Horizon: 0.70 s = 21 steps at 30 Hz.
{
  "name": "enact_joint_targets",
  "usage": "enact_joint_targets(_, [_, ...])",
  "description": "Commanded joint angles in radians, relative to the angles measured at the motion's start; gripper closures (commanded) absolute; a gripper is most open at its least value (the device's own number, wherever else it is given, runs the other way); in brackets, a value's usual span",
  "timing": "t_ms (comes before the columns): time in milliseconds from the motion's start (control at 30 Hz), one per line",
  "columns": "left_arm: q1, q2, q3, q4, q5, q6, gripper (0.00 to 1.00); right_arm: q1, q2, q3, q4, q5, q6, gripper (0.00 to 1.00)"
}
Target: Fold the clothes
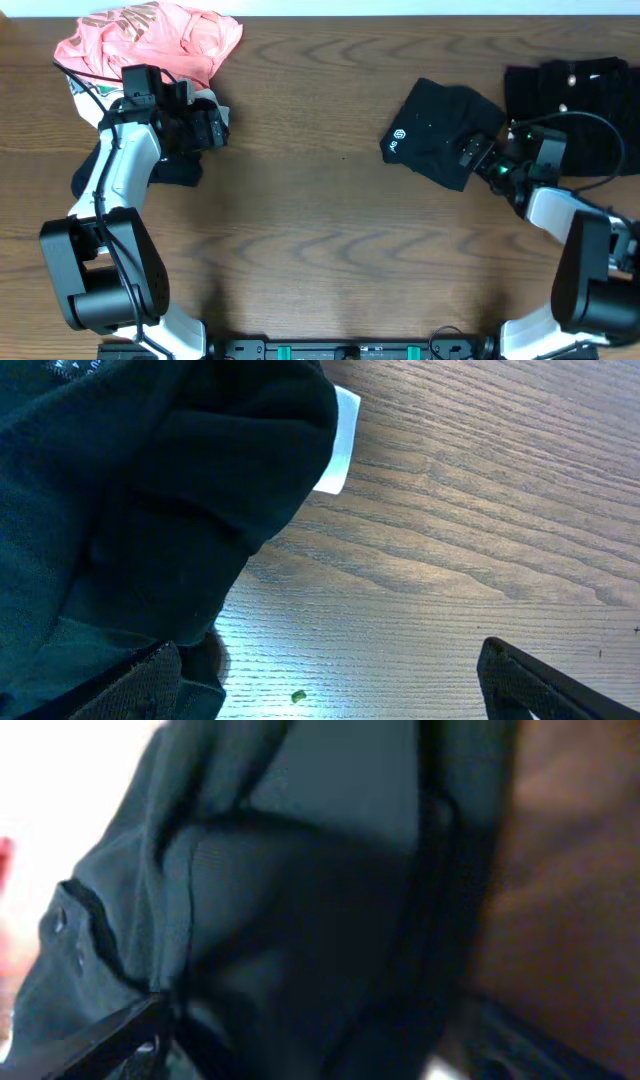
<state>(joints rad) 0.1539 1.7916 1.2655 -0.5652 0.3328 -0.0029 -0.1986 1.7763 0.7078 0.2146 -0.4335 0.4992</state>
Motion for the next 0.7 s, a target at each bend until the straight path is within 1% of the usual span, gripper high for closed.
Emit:
enact_joint_targets(0, [0.002, 0.005, -0.001, -0.002, -0.009, 0.007, 0.05, 0.017, 0.158, -0.063, -0.001, -0.014, 0.072, 0.13])
enact_joint_targets(67, [0.002, 0.005, -0.001, -0.002, -0.009, 0.007, 0.05, 0.030, 0.211, -0.060, 0.066, -0.030, 0.099, 0.16])
enact_joint_targets(167, [0.002, 0.005, -0.001, -0.002, -0.009, 0.007, 0.05, 0.048, 0.255, -0.058, 0.123, -0.031, 0.124, 0.20])
enact_joint_targets(267, [0.002, 0.005, -0.001, -0.002, -0.009, 0.007, 0.05, 0.062, 0.266, -0.052, 0.145, -0.030, 0.125, 0.24])
enact_joint_targets(367, [0.002, 0.005, -0.001, -0.002, -0.009, 0.007, 0.05, 0.065, 0.266, -0.038, 0.145, -0.027, 0.124, 0.32])
enact_joint_targets(400, [0.002, 0.005, -0.001, -0.002, -0.009, 0.007, 0.05, 0.065, 0.266, -0.033, 0.145, -0.028, 0.124, 0.36])
enact_joint_targets(667, [0.002, 0.005, -0.001, -0.006, -0.009, 0.006, 0.05, 0.066, 0.266, 0.034, 0.122, -0.083, 0.058, 0.77])
